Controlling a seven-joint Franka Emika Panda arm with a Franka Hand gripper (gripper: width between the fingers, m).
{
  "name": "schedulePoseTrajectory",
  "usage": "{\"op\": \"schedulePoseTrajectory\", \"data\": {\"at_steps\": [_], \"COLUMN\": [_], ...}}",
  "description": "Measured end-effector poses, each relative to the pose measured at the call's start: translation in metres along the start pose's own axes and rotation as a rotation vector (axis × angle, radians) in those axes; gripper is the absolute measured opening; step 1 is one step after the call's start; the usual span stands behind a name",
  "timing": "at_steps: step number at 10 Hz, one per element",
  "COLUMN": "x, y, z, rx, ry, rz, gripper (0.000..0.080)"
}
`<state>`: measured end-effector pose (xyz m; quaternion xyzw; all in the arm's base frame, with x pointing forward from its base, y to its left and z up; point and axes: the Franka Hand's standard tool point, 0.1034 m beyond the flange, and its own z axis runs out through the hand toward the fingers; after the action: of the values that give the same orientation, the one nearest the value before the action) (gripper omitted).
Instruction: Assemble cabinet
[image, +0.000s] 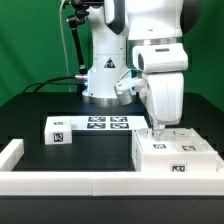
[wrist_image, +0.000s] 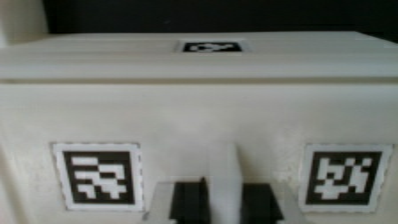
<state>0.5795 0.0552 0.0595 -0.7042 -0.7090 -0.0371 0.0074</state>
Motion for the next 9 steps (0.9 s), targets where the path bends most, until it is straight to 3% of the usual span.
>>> {"op": "schedulePoseTrajectory", "data": {"at_steps": [5,7,8,9], "x": [0.004,0.005,0.005,0.004], "y": [-0.003,-0.013,-0.02,-0.026], "z": [-0.003,-0.006,-0.009,-0.012], "rx": [0.005,0.012,0.01,0.001], "ry": [-0.006,-0.013,-0.019,-0.026], "rz": [0.003,-0.006,-0.013,-0.026], "gripper": [0.0071,0.0321,0.0321,0.0503]}}
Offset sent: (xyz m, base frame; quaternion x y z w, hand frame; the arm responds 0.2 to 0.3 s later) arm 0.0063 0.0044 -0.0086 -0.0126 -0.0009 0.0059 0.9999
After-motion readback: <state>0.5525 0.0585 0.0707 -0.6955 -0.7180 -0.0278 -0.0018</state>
